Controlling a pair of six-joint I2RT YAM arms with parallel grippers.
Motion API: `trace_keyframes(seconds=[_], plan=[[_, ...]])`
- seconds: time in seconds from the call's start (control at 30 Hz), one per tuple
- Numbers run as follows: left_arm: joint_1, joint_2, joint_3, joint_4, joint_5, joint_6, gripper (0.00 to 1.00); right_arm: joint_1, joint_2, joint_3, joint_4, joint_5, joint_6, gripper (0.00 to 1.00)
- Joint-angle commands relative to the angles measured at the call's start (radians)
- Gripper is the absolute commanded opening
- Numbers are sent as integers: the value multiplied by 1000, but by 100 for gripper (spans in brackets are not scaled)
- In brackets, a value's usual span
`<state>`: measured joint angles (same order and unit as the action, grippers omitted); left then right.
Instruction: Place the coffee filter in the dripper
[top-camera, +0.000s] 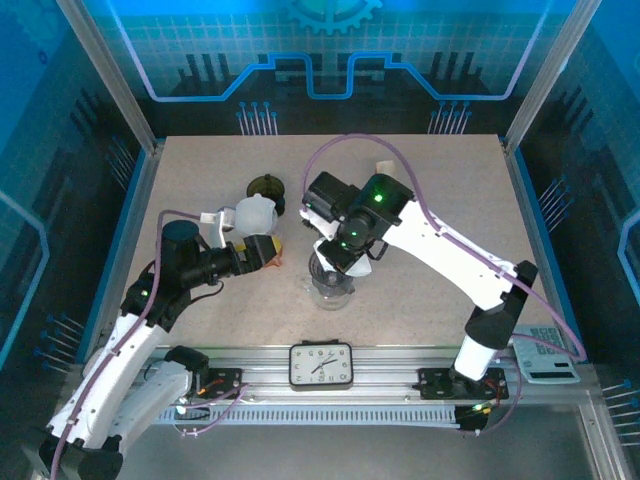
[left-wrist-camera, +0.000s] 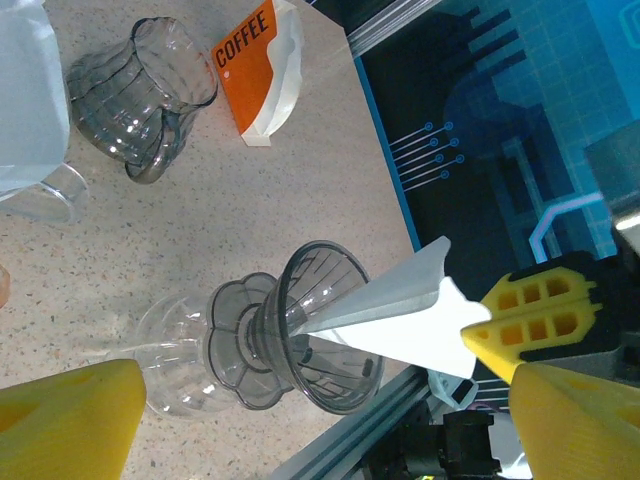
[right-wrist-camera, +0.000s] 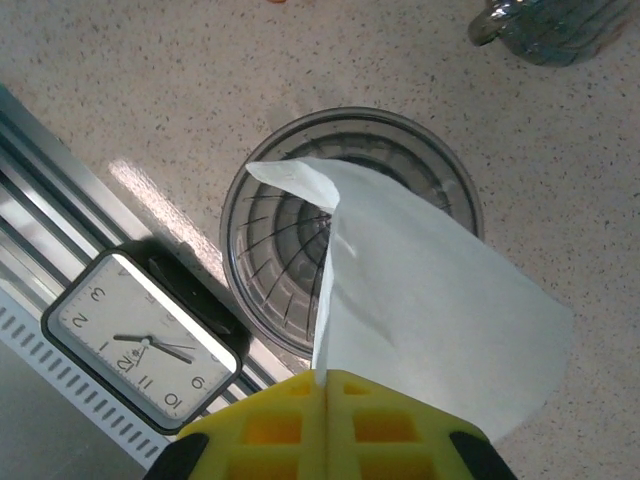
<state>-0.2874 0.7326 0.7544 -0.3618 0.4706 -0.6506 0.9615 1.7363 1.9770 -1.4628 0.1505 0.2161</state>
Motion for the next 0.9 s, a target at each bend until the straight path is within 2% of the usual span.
trace_keyframes(seconds=[0.0, 0.17, 0.87], plan=[[-7, -6, 9, -12, 37, 26, 95, 24, 44, 48, -63, 12, -30, 0], [-7, -6, 5, -10, 44, 28, 95, 29, 70, 32, -49, 11, -34, 0], [-7, 6, -13, 21, 64, -2, 95, -12, 19, -226, 165, -89, 7, 0]])
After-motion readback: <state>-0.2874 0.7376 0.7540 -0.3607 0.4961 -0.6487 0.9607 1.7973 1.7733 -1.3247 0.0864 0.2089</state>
